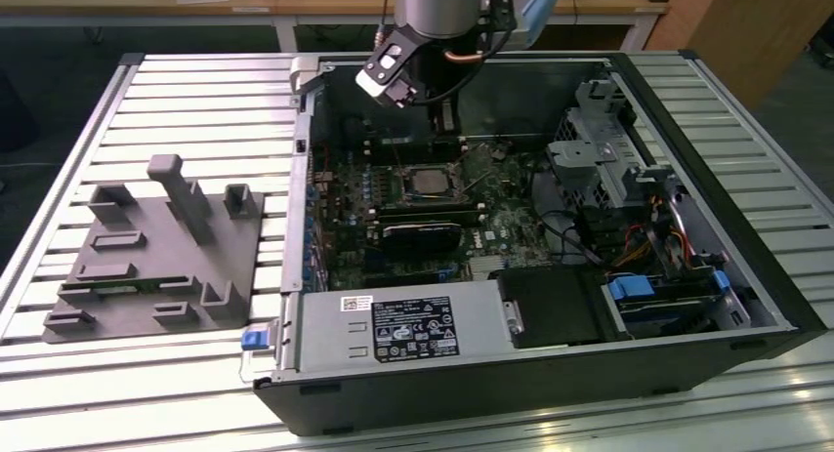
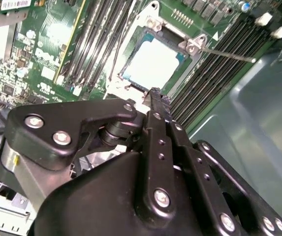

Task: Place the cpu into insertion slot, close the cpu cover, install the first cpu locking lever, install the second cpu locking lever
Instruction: 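Close the cpu cover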

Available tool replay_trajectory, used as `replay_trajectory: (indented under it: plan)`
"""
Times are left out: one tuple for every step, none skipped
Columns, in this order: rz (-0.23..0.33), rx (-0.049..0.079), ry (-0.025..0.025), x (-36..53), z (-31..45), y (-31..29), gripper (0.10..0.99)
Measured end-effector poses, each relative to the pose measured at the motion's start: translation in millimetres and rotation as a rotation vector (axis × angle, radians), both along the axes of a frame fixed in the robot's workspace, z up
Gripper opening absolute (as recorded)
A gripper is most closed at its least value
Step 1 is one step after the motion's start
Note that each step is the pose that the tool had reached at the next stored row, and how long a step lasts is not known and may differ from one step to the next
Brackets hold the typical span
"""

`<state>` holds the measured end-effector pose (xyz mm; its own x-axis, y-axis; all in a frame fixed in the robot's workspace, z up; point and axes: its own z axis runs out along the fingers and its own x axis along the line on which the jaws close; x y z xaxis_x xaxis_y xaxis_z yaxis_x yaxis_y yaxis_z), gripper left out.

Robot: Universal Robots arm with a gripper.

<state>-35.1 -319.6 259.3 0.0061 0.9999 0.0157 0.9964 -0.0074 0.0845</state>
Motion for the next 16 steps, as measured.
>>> replay_trajectory:
  plan:
    - [0.0,0.0,0.0,2.0,0.0,0.0,0.106]
    - [0.0,0.0,0.0,4.1,0.0,0.0,0.106]
    - [0.0,0.0,0.0,6.2,0.0,0.0,0.106]
    - [0.0,0.0,0.0,8.5,0.0,0.0,0.106]
    - [0.0,0.0,0.0,10.9,0.0,0.0,0.106]
    - [0.0,0.0,0.0,13.6,0.0,0.0,0.106]
    - [0.0,0.0,0.0,15.9,0.0,0.0,0.106]
    - [0.0,0.0,0.0,18.4,0.0,0.0,0.106]
    - [0.0,0.0,0.0,21.0,0.0,0.0,0.106]
    - [0.0,0.0,0.0,23.7,0.0,0.0,0.106]
    - [0.0,0.0,0.0,26.1,0.0,0.0,0.106]
    - [0.0,0.0,0.0,28.3,0.0,0.0,0.106]
    - [0.0,0.0,0.0,30.5,0.0,0.0,0.106]
    - [0.0,0.0,0.0001,33.0,0.0,0.0,0.106]
    - [0.0,0.0,0.0,35.8,0.0,0.0,0.106]
    - [0.0,0.0,0.0,38.6,0.0,0.0,0.106]
